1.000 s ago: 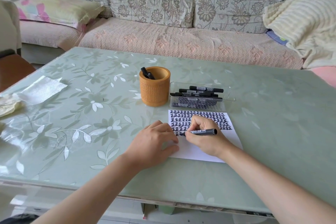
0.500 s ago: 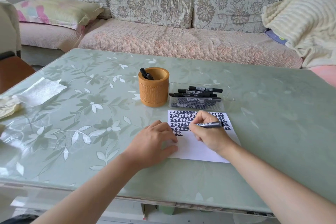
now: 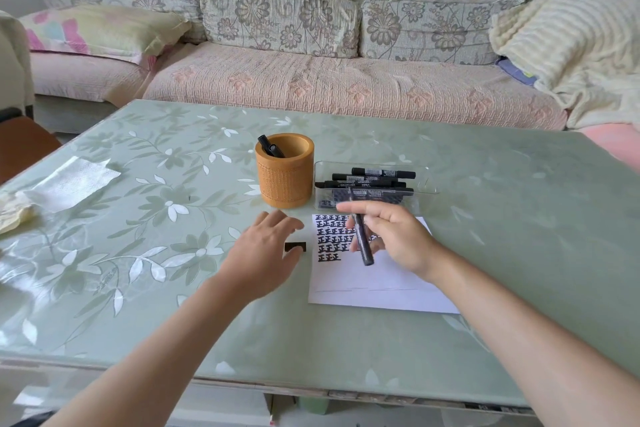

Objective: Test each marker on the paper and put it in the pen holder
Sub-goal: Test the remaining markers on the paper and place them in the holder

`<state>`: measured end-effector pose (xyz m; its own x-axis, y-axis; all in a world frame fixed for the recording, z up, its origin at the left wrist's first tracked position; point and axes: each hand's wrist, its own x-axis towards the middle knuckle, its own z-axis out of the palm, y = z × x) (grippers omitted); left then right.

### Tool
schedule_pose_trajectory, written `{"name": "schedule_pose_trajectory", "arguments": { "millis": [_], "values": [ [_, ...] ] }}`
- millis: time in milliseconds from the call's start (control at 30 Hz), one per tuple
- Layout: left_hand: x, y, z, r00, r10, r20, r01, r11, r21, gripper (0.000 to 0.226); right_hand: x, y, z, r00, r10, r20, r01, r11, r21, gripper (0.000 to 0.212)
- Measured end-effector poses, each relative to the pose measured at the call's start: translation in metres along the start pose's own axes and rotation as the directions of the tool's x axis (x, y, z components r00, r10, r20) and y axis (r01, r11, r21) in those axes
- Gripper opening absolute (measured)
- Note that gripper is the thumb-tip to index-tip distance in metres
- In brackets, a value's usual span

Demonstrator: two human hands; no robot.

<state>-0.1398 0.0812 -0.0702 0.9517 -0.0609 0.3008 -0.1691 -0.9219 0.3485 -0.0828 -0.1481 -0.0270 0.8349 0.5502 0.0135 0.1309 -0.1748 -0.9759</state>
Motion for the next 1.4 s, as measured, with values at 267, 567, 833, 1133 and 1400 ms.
{"name": "schedule_pose_trajectory", "arguments": {
  "millis": [267,567,833,1133,1400],
  "values": [
    [0.007,0.000,-0.006,0.998,-0.052,-0.019,0.049,0.989,-0.141,0.012,0.003,0.004,-0.005,0.991,-0.080,-0.110,0.016,0.871,-0.492,0.028],
    [0.010,0.008,-0.015,0.996,-0.072,-0.060,0.056,0.972,-0.230,0.010,0.006,0.002,-0.002,0.970,-0.197,-0.145,0.047,0.731,-0.681,0.020],
    [0.009,0.012,-0.013,0.997,0.046,-0.054,-0.057,0.971,-0.232,0.010,0.007,0.004,0.002,0.979,-0.188,-0.075,0.089,0.735,-0.673,0.020],
    [0.010,0.014,-0.017,0.991,0.133,-0.024,-0.135,0.962,-0.239,0.012,0.005,0.004,0.013,0.979,-0.202,-0.029,0.130,0.727,-0.674,0.019],
    [0.012,0.017,-0.017,0.973,0.222,-0.060,-0.229,0.955,-0.188,0.020,0.004,0.004,0.022,0.981,-0.172,-0.088,0.068,0.732,-0.678,0.021]
  ]
}}
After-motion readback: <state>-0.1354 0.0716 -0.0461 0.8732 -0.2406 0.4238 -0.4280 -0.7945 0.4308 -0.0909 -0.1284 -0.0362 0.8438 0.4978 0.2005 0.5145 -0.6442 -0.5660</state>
